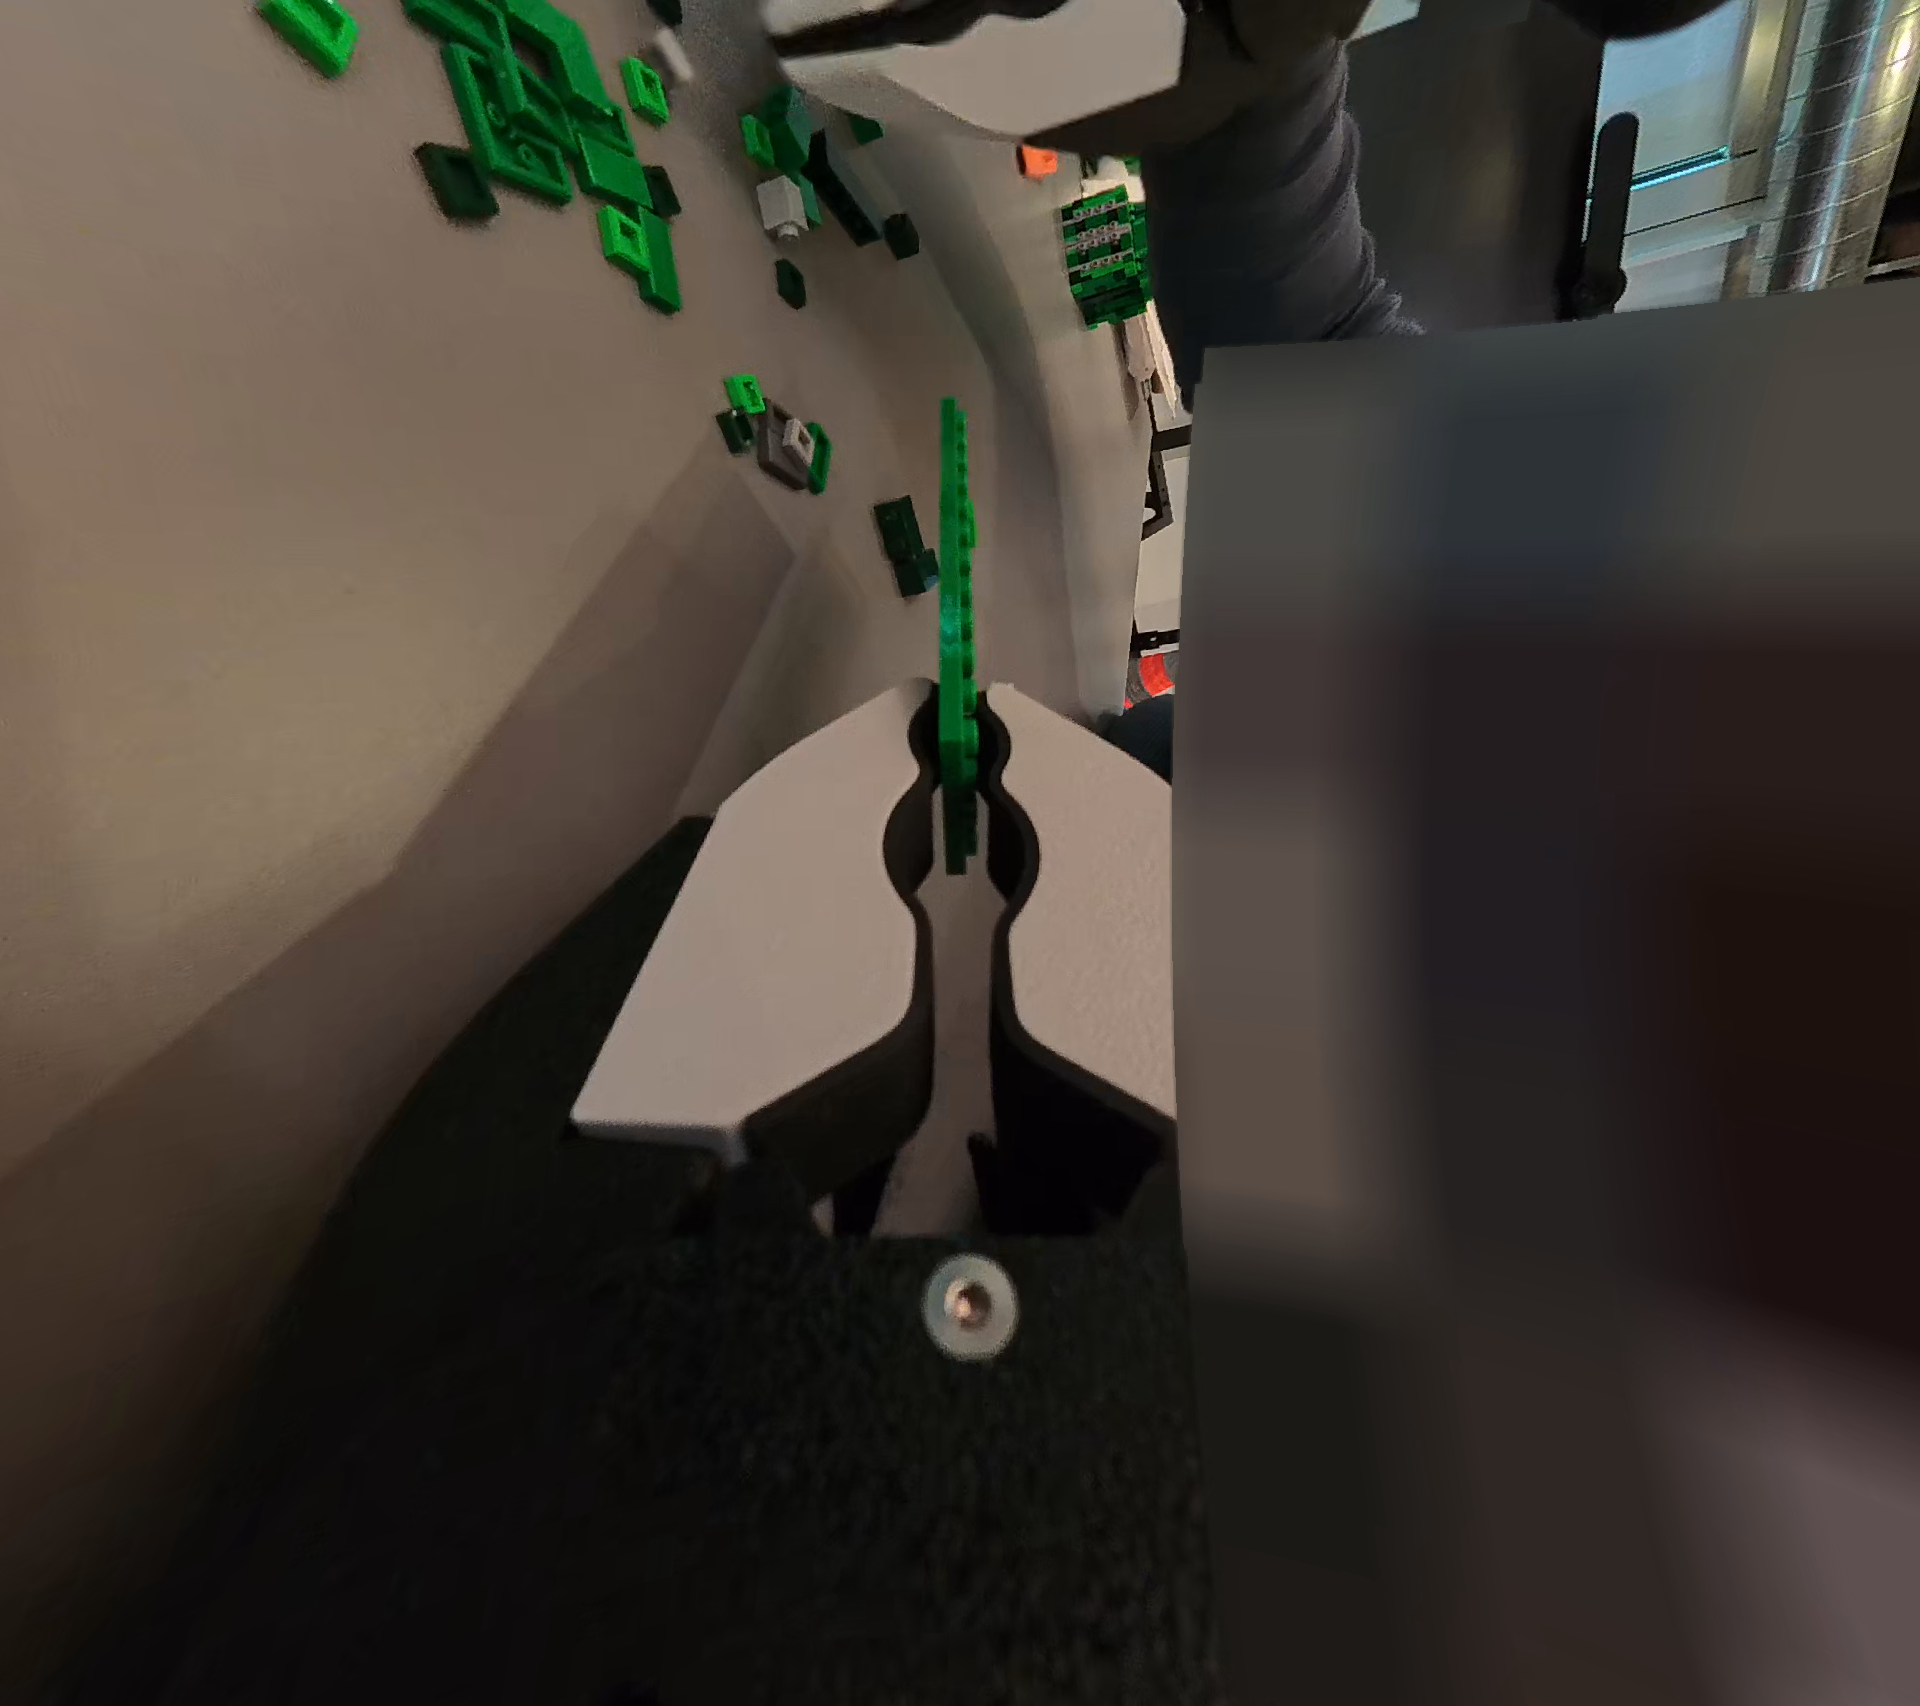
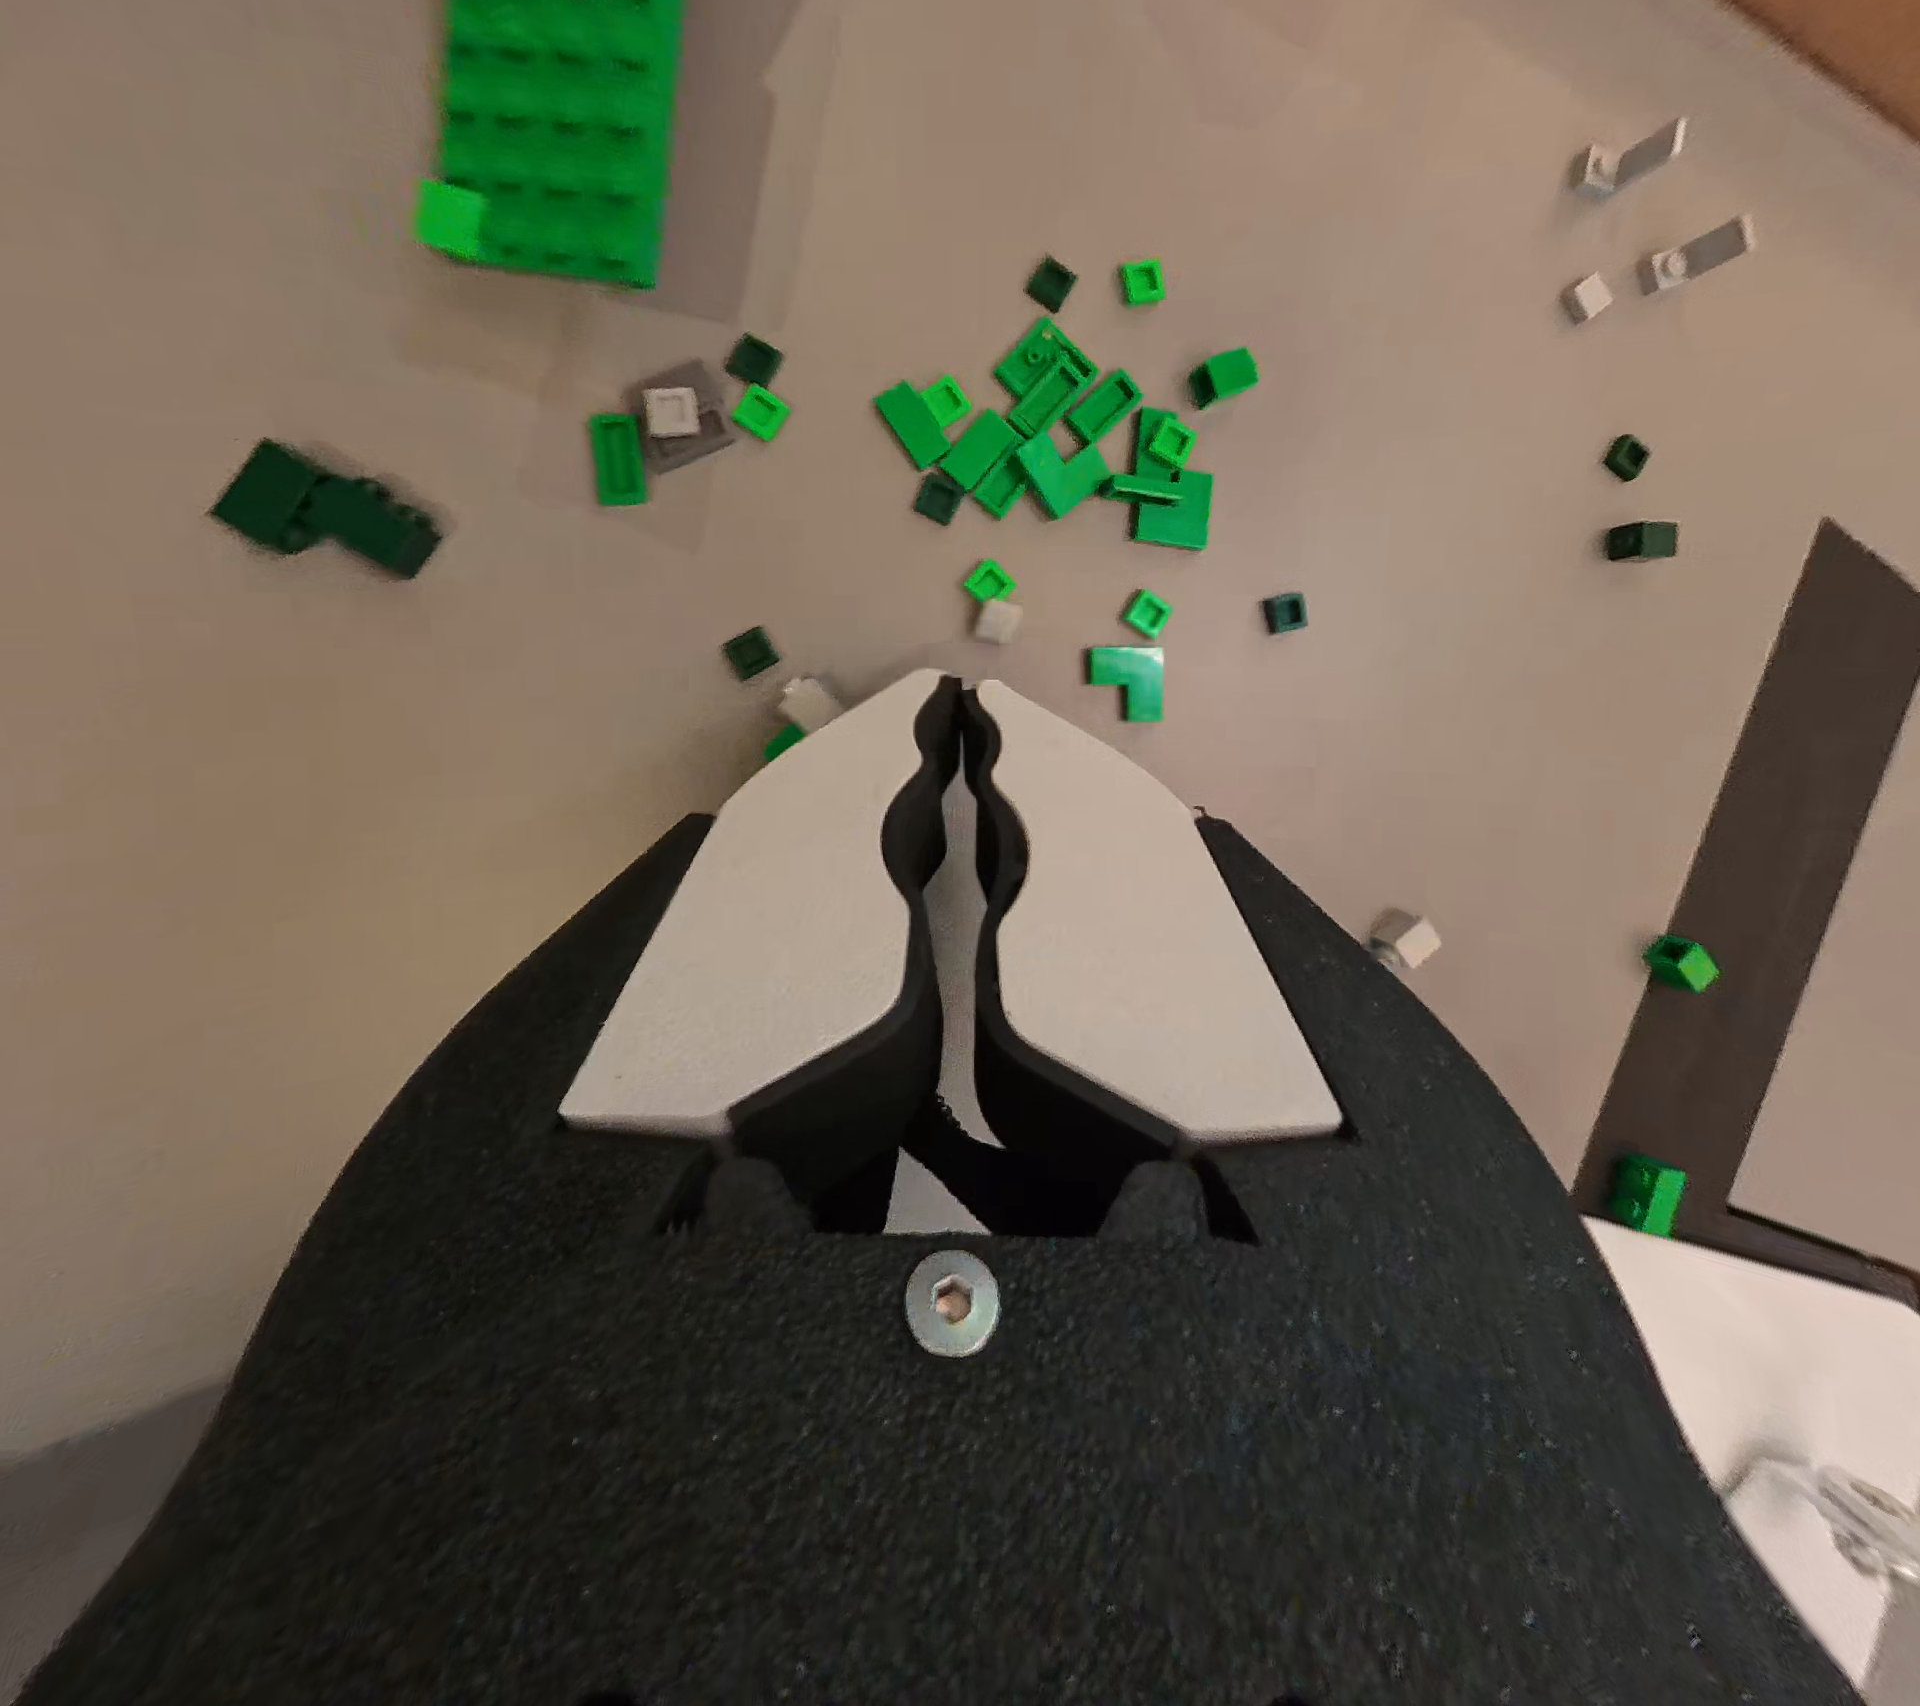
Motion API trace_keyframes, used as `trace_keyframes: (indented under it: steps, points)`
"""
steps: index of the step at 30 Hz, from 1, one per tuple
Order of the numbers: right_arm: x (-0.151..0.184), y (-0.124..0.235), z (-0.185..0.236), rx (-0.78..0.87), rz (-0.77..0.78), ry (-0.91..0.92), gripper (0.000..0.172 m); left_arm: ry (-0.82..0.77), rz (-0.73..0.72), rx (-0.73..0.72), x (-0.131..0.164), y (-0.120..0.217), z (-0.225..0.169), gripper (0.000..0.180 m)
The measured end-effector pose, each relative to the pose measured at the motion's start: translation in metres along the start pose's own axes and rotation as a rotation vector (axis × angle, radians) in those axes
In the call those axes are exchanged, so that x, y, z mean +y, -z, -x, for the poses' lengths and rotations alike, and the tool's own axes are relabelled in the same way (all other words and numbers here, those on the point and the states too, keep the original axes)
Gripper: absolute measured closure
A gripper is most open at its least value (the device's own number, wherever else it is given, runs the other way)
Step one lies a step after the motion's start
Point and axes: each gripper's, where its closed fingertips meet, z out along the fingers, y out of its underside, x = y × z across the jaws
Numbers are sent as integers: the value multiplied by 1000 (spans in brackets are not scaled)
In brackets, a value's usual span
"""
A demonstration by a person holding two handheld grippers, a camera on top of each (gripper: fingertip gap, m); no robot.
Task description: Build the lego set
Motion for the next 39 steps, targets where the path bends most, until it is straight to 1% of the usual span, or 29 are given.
trace_keyframes:
  steps: [4,7,9,10,12,14,16,19,21,22,24,25,27,30,32,36,39]
  points:
    - [1,17,19,40,-27,2,172,6,0,-6,0,1,1,176]
    - [2,20,20,99,-36,14,172,12,3,-14,0,0,2,176]
    - [2,19,19,80,-43,-24,172,10,6,-14,1,0,2,176]
    - [2,18,17,64,-51,-50,169,8,5,-13,1,0,2,176]
    - [3,16,12,43,-56,-95,162,1,3,-7,1,0,1,176]
    - [5,14,8,36,-60,-96,161,-7,-3,2,1,1,-1,176]
    - [2,12,-1,69,-76,-60,161,-9,-8,4,1,2,-1,176]
    - [-17,11,-35,144,-101,20,161,3,-4,-8,1,3,1,176]
    - [-36,4,-59,108,-116,88,158,10,3,-16,2,1,3,176]
    - [-43,-2,-70,79,-110,154,155,9,6,-16,3,1,3,176]
    - [-52,-16,-87,14,-80,287,153,7,6,-13,3,0,2,176]
    - [-54,-24,-94,-23,-54,321,151,7,4,-11,3,1,2,176]
    - [-56,-38,-105,-105,9,349,143,10,4,-13,3,0,2,176]
    - [-53,-58,-121,-166,109,417,143,17,5,-15,2,1,3,176]
    - [-49,-67,-131,-188,170,454,143,13,3,-12,1,2,3,176]
    - [-55,-78,-138,-241,191,478,148,7,1,-10,2,2,2,176]
    - [-52,-84,-140,-283,236,499,153,18,5,-20,1,2,4,176]
